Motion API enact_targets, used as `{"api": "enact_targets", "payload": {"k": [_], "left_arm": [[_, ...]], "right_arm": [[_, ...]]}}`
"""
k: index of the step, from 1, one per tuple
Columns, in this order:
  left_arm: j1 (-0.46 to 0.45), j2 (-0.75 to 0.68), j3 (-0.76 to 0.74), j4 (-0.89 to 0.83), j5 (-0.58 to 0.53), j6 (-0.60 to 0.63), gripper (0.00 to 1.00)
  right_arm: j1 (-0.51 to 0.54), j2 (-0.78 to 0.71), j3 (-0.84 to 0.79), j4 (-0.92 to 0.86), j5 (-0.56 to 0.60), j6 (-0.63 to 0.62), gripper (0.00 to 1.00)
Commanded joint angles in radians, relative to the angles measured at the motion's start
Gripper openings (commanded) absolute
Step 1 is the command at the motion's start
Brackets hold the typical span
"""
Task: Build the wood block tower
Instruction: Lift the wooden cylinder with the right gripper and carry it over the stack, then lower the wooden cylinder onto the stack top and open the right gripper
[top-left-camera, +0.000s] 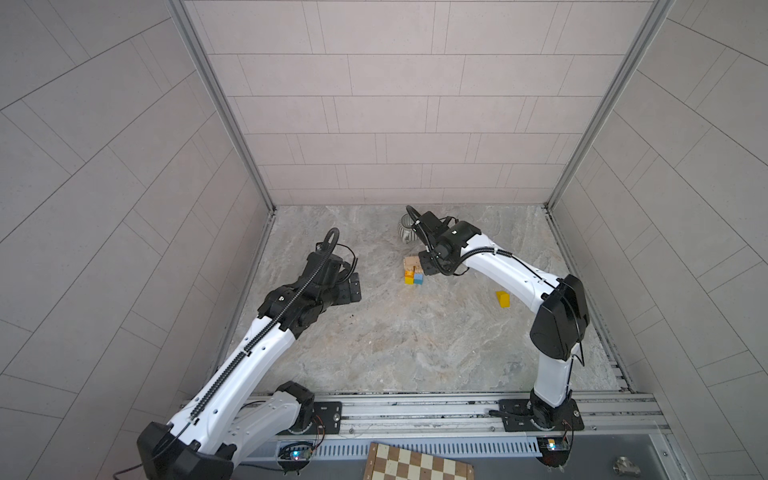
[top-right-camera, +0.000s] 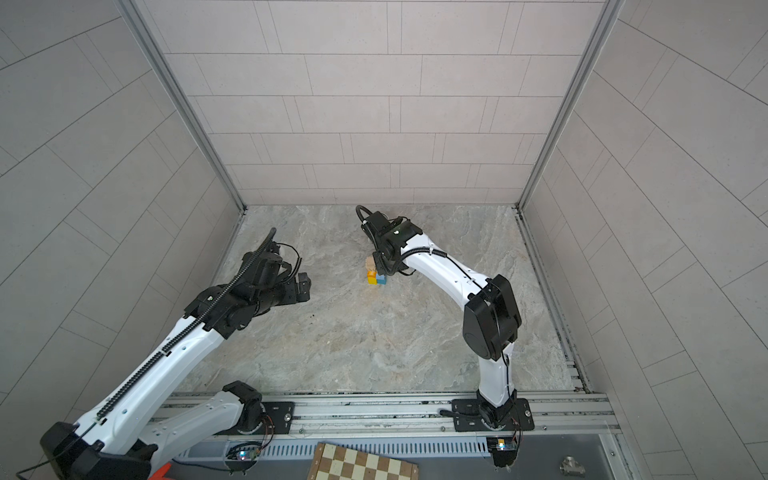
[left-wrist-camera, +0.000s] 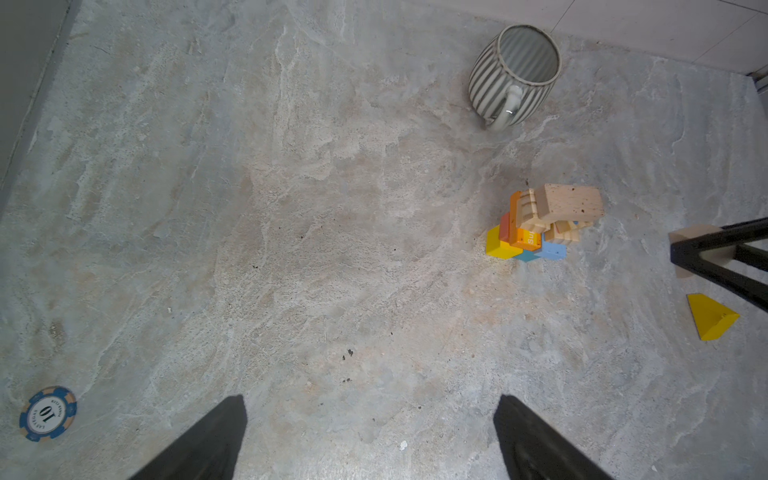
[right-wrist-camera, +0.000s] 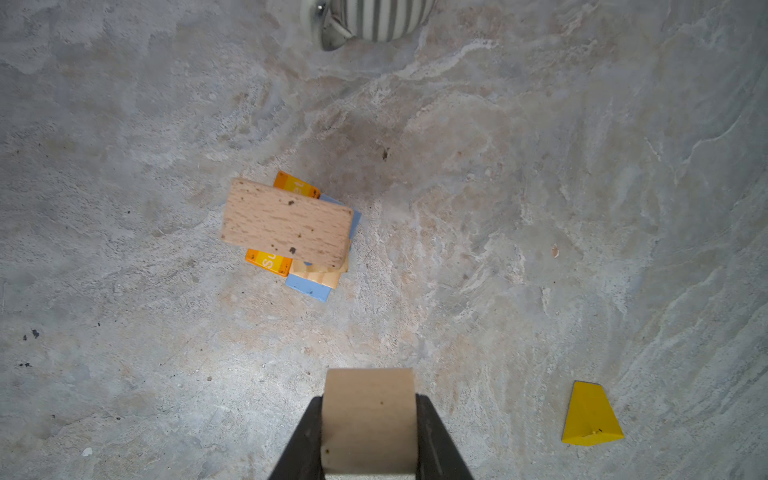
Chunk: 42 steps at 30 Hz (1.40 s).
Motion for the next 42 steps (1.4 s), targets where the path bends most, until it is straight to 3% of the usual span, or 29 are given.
{"api": "enact_targets", "payload": {"k": [1, 23, 42], "left_arm": [[0.006, -0.022, -0.018, 0.013, 0.003, 0.014, 1.00], [0.009, -0.049, -0.028, 0.018, 0.012, 0.006, 1.00], [0.009, -0.056, -0.032, 0.022, 0.019, 0.003, 1.00]], "right_arm": [[0.012, 0.038, 0.071, -0.065, 0.039, 0.007, 0.31], [0.057, 0.298, 0.503, -0.226, 0.083, 0.020, 0.31], [0.063, 0.389, 0.597, -0.227, 0.125, 0.026, 0.32]]}}
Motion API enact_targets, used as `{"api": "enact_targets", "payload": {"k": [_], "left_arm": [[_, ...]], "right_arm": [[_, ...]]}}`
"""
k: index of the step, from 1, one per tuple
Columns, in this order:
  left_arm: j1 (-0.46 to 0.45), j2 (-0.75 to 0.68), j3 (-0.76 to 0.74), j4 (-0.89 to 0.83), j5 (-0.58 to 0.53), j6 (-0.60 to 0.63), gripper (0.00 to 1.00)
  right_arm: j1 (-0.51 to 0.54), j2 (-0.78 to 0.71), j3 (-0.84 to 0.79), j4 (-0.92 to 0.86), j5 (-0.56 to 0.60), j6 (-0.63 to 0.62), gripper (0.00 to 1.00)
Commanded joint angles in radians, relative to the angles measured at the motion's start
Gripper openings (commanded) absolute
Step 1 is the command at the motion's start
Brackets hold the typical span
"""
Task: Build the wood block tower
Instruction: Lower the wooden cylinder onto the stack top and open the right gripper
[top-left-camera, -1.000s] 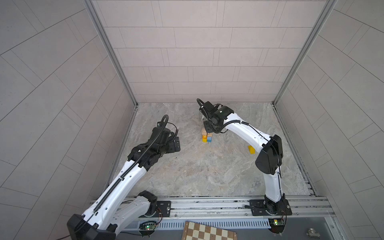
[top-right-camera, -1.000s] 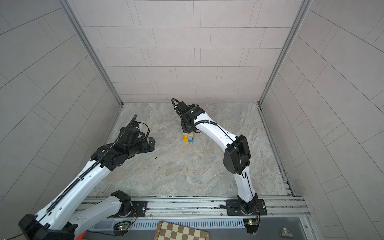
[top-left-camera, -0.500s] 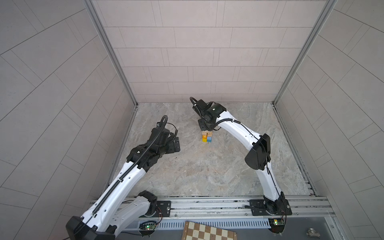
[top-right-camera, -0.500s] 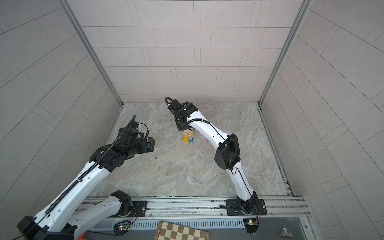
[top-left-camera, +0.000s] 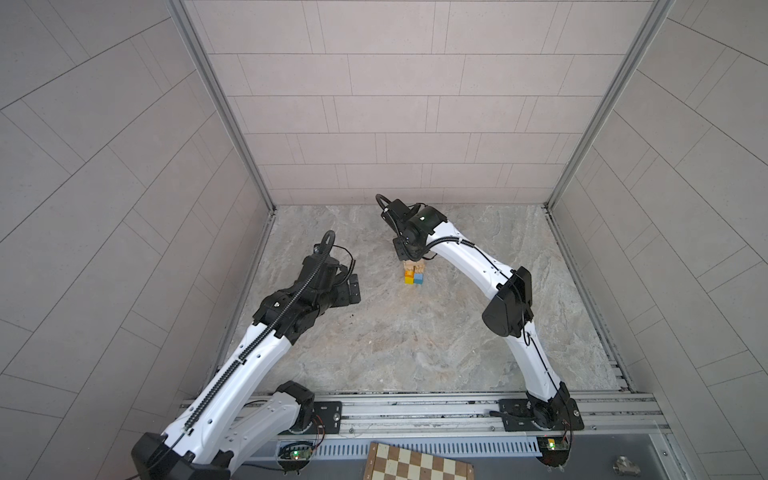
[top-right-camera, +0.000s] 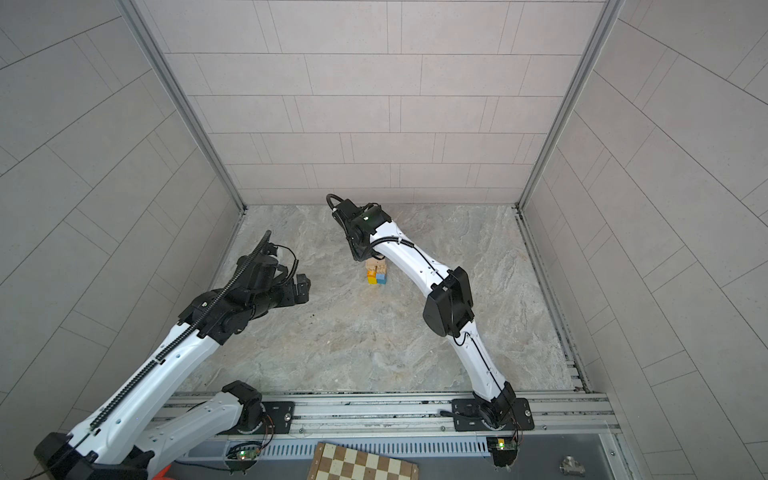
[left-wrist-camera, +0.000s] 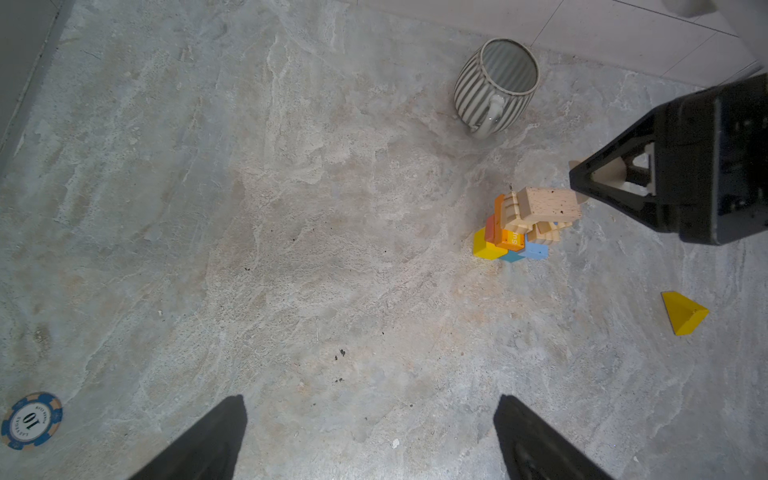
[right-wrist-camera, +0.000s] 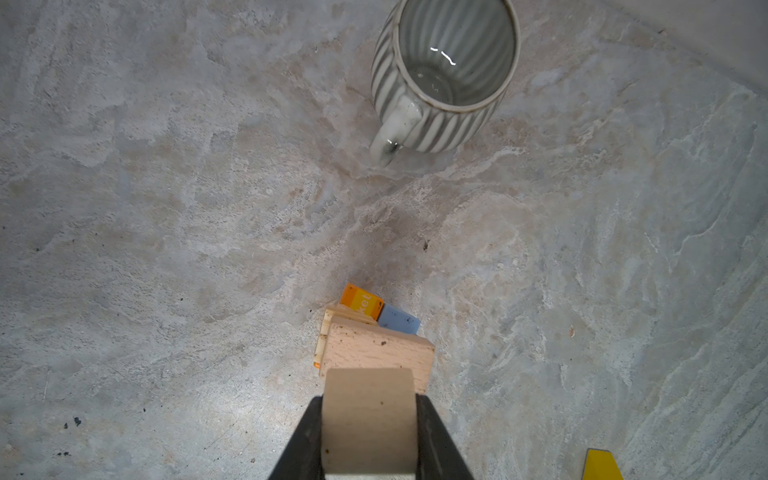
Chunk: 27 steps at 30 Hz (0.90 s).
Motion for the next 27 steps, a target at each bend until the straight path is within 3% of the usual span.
{"api": "enact_targets", "payload": {"k": [1, 27], "left_arm": [[0.006, -0.016, -0.013, 0.010, 0.001, 0.004, 1.00], [0.006, -0.005, -0.015, 0.011, 0.011, 0.004, 1.00]], "right_arm": [[0.008, 0.016, 0.015, -0.017, 0.046, 0.017, 0.31], [0.008, 0.069, 0.015, 0.021, 0.046, 0.009, 0.33]]}}
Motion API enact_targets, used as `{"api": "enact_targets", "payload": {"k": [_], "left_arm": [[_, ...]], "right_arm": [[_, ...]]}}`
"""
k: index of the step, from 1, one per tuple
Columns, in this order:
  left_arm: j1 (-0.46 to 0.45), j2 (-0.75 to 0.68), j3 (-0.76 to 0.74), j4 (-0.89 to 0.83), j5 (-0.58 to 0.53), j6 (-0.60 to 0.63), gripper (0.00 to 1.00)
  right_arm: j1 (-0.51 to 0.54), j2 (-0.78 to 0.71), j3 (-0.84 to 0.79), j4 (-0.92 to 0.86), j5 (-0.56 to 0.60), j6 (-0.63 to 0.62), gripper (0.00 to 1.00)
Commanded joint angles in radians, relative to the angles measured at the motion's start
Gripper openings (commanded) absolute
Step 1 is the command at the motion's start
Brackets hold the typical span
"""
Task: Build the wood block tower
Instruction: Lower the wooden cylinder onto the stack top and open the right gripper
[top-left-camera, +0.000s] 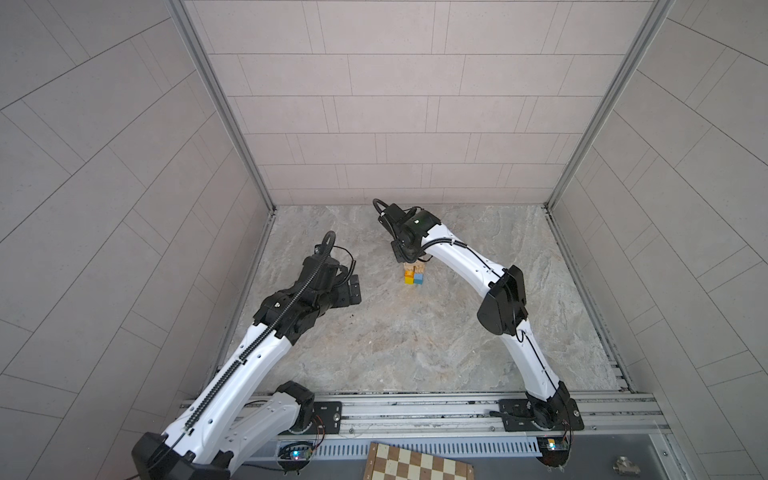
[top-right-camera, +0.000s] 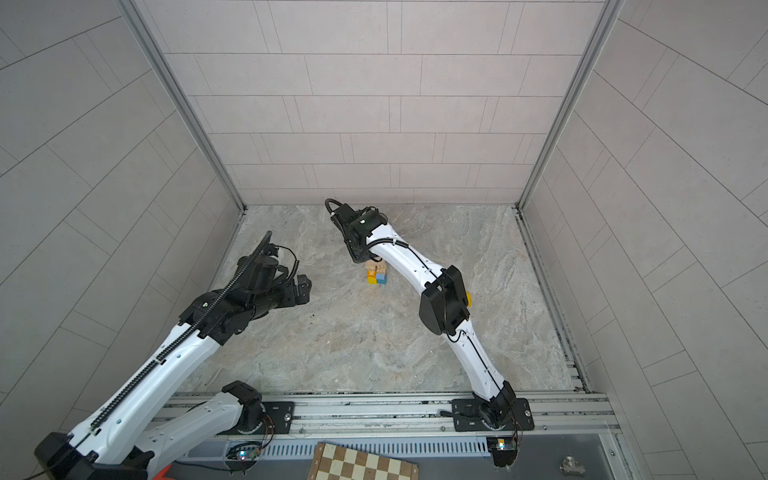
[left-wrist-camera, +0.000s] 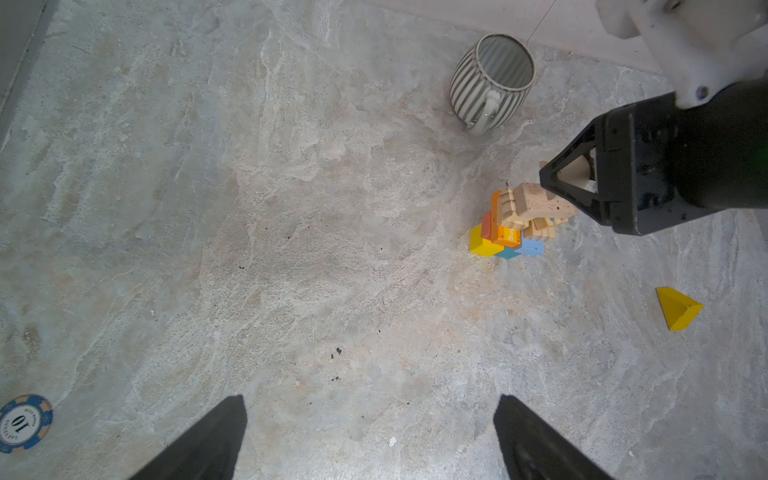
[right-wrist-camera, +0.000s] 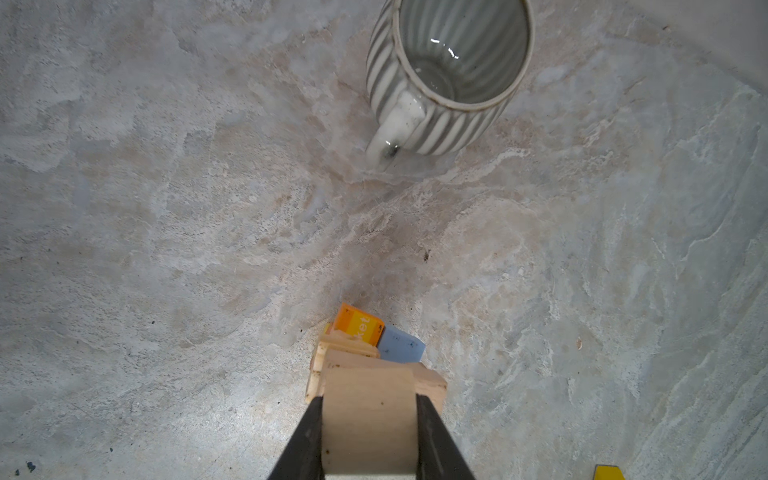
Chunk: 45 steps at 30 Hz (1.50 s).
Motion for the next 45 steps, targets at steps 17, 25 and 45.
{"api": "enact_targets", "payload": {"k": [17, 25, 45], "left_arm": [[0.007, 0.000, -0.009, 0.004, 0.002, 0.007, 1.00], [0.006, 0.001, -0.009, 0.005, 0.003, 0.008, 1.00], [0.006, -0.001, -0.007, 0.002, -0.002, 0.010, 1.00]], "right_arm": [[-0.001, 0.035, 0.018, -0.003, -0.025, 0.015, 0.34], [-0.001, 0.032, 0.017, 0.001, -0.041, 0.019, 0.35], [-0.001, 0.022, 0.016, -0.013, -0.033, 0.019, 0.49]]}}
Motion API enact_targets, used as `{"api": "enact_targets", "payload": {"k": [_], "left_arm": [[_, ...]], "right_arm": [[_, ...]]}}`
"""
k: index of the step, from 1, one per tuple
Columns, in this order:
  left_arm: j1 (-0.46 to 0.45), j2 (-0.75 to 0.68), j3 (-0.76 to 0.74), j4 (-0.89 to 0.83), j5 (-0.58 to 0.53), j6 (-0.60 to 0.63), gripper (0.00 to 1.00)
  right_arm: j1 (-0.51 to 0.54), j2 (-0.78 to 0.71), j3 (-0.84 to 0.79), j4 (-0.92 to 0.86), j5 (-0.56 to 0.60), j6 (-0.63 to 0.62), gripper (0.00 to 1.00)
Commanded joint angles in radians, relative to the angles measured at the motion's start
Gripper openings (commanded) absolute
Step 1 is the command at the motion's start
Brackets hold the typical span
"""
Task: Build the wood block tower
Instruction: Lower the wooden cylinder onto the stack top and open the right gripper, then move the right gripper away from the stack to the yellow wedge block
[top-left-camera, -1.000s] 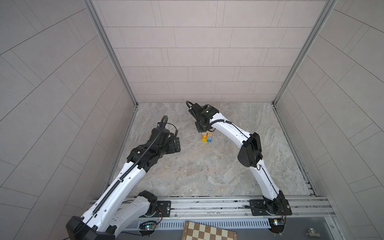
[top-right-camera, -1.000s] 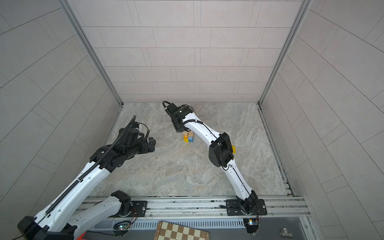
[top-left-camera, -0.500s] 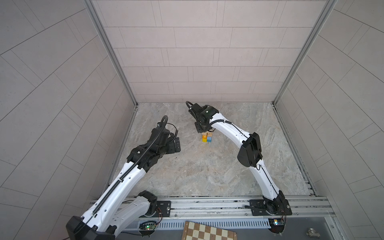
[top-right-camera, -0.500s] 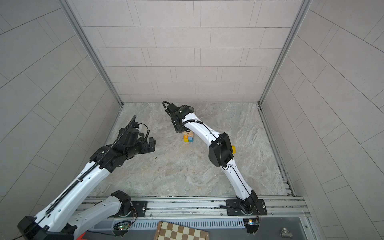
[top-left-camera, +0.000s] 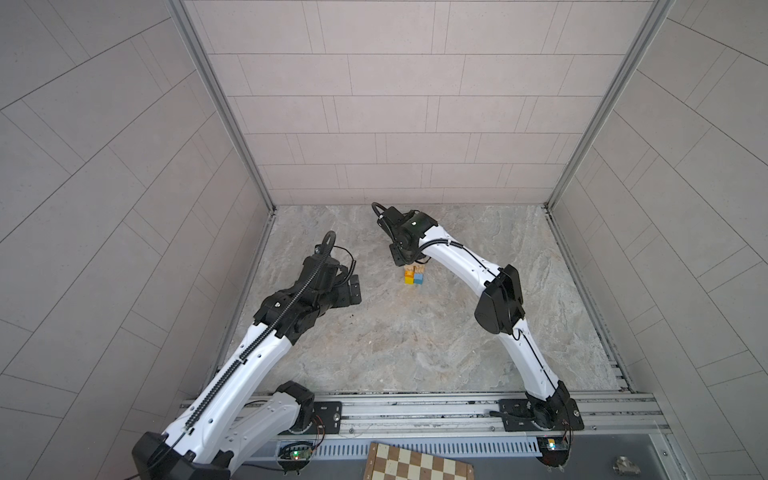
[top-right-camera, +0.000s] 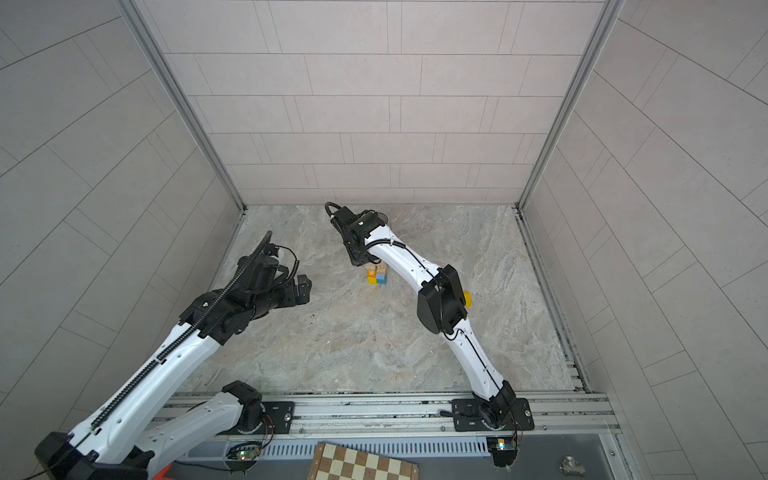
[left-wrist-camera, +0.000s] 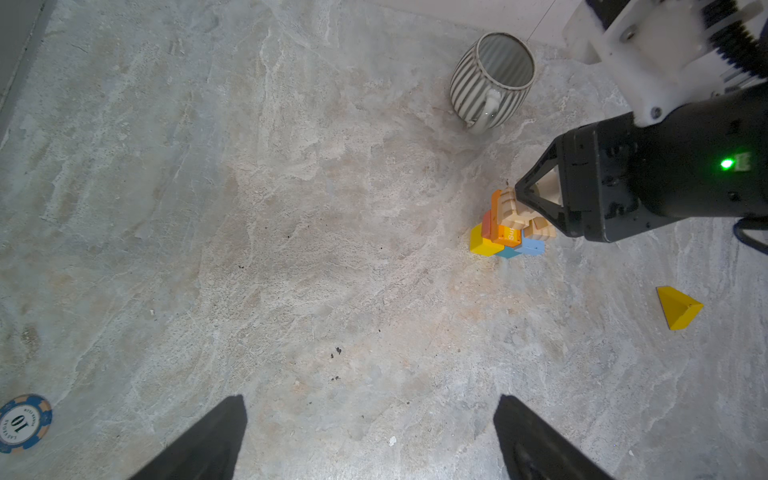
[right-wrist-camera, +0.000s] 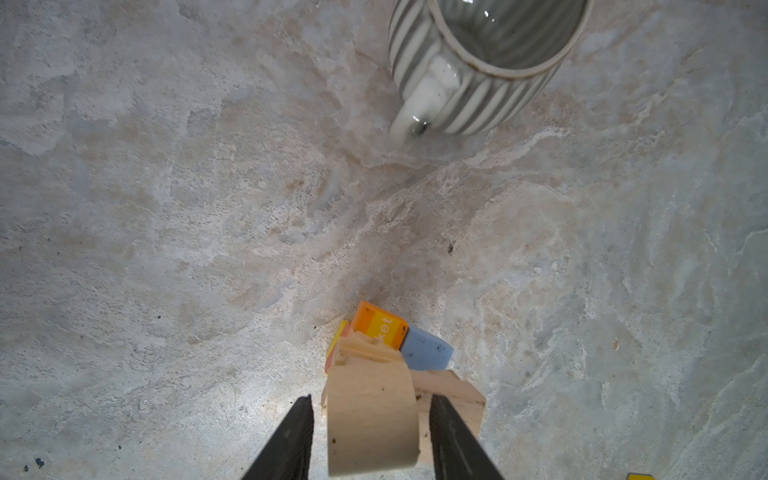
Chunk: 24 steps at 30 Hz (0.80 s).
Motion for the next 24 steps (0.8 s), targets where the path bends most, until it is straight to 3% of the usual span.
{"api": "enact_targets", "payload": {"k": [1, 9, 15, 24], "left_arm": [[0.007, -0.002, -0.005, 0.002, -0.005, 0.010, 1.00], [0.007, 0.008, -0.005, 0.002, -0.012, 0.023, 1.00], [0.007, 0.072, 0.014, -0.001, 0.052, 0.073, 1.00], [0.004, 0.114, 0.038, 0.005, 0.060, 0.081, 1.00]], "right_arm": [[0.000, -0.007, 0.017, -0.018, 0.014, 0.005, 0.50], [-0.005, -0.075, 0.015, -0.043, 0.050, 0.002, 0.50], [-0.021, -0.151, -0.032, -0.070, 0.075, -0.010, 0.48], [-0.111, -0.422, -0.444, 0.141, -0.022, -0.011, 0.47]]}}
